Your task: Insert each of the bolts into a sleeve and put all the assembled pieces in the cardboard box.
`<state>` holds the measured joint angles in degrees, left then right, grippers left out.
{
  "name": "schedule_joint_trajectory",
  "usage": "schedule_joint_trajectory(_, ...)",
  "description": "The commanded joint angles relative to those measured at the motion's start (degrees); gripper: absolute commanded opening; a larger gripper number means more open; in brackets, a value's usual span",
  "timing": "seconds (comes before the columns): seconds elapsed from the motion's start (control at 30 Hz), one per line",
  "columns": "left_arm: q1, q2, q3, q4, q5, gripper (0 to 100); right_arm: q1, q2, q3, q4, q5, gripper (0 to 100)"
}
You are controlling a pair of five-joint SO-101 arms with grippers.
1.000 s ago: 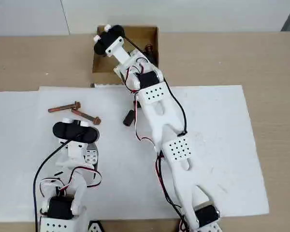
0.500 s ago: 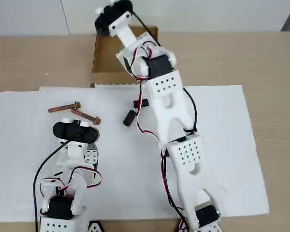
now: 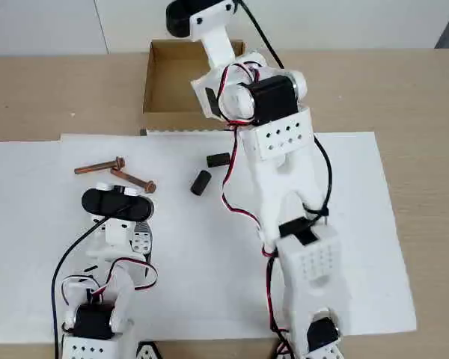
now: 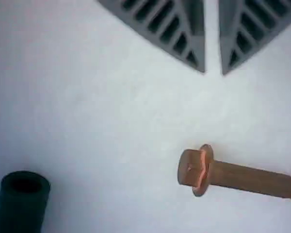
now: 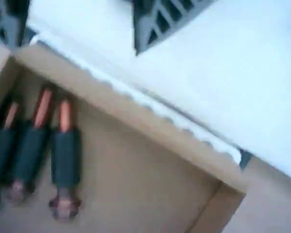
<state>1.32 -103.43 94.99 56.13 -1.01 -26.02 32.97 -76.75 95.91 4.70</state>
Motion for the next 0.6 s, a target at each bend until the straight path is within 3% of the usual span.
schedule_joint_trajectory(0.0,-0.1,-0.5,-0.4,0.1,-0.2,1,0.4,-10.2,11.4,0.3,-3.5,14.4)
schedule_joint_trajectory(0.23,-0.1,-0.5,-0.4,0.1,-0.2,1,0.4,-18.9,29.4,0.0,-10.9,14.4)
schedule_joint_trajectory(0.57,-0.2,-0.5,-0.4,0.1,-0.2,1,0.0,-10.3,31.5,0.0,-27.1,14.7)
